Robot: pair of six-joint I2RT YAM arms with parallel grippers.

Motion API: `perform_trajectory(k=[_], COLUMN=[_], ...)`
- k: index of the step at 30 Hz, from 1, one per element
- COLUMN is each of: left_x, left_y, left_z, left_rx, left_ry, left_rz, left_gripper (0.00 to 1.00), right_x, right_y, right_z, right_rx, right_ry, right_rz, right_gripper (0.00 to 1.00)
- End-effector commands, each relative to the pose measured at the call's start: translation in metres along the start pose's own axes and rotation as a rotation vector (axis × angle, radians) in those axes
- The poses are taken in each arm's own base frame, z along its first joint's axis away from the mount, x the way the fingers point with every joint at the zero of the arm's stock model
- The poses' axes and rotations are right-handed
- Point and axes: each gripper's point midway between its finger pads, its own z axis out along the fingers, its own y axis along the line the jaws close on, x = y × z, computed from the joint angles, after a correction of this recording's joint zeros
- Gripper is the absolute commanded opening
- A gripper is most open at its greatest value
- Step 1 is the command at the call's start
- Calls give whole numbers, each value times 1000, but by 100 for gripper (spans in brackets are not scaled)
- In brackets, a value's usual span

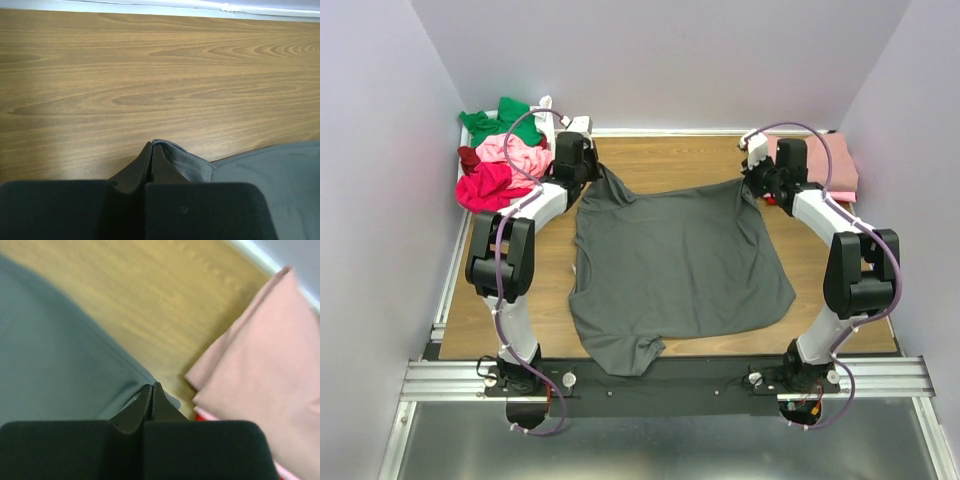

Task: Fold and stack the t-shirts
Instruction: Flatten the tshirt out

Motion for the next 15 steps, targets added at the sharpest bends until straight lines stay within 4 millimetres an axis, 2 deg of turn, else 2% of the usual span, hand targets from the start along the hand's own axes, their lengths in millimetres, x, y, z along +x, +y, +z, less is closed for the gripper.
perform_trajectory(k=[1, 5, 11, 14, 15], left_x=[-22, -48, -64, -90, -102], left_y=[-2, -6, -9, -13, -17], left_z=[-8, -23, -42, -78, -105], left_rx=[14, 23, 29, 33, 45], left_ry=[-38, -123, -159, -257, -306], left_rz=[23, 38, 72, 85, 91], left_gripper=[0, 0, 0, 0, 0], right_x=[-37, -43, -41, -56, -56], right_y=[-35, -44, -43, -34, -29], right_z=[0, 0, -3, -26, -33], right_rx=[134, 171, 175, 152, 143], right_ry=[-92, -102, -96, -149, -150], right_rz=[24, 47, 36, 17, 17], right_gripper=[0, 0, 0, 0, 0])
